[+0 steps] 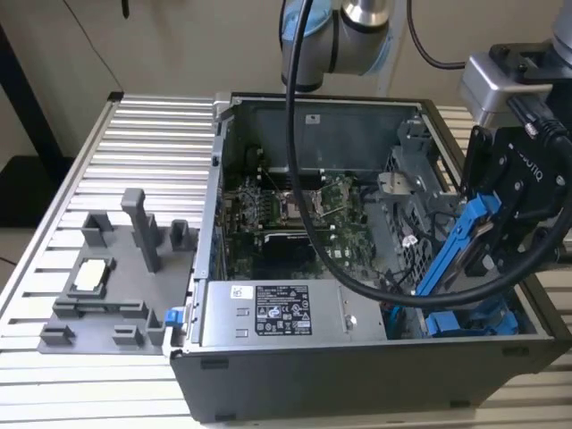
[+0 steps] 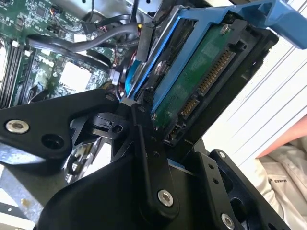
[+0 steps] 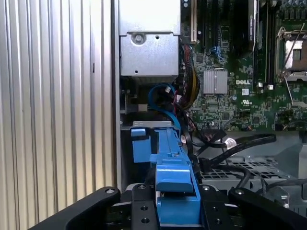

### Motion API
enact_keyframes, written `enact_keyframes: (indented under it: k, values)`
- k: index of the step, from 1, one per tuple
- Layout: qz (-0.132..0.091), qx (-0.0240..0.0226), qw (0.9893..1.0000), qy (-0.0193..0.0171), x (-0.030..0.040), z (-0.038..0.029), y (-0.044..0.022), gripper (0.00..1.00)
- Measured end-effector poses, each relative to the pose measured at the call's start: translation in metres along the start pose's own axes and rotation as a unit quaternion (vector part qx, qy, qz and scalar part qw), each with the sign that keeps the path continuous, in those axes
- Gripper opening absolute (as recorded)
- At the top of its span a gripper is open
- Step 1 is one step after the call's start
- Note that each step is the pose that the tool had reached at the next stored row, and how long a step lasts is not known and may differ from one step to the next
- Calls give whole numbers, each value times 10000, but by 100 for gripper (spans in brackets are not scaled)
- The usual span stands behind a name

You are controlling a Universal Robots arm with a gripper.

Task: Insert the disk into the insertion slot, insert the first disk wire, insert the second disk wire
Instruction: 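Insert the disk into the insertion slot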

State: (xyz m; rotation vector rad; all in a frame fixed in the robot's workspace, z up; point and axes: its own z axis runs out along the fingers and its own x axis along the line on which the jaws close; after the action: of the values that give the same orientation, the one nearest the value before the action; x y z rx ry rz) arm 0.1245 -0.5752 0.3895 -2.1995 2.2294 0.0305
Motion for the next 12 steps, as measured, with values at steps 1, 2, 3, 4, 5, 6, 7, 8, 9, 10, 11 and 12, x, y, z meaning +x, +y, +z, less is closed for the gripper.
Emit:
enact_keyframes:
  k: [1, 2, 3, 4, 5, 6, 7, 8, 9, 10, 11, 12]
  values:
    - [0, 0, 10000, 0, 0, 18, -1, 33]
    - [0, 0, 10000, -1, 0, 39, -1, 33]
    - [0, 0, 10000, 0, 1, 53, -1, 33]
    - [0, 0, 10000, 0, 1, 61, -1, 33]
    - [0, 0, 10000, 1, 0, 64, -1, 33]
    - [0, 1, 10000, 1, 1, 64, -1, 33]
    - [0, 1, 10000, 1, 1, 65, -1, 33]
    - [0, 1, 10000, 1, 1, 65, -1, 33]
    - [0, 1, 10000, 0, 1, 67, -1, 33]
    - [-1, 2, 10000, 0, 1, 67, -2, 33]
    - [-1, 1, 10000, 1, 1, 66, -2, 34]
    - [-1, 1, 10000, 0, 1, 67, -2, 34]
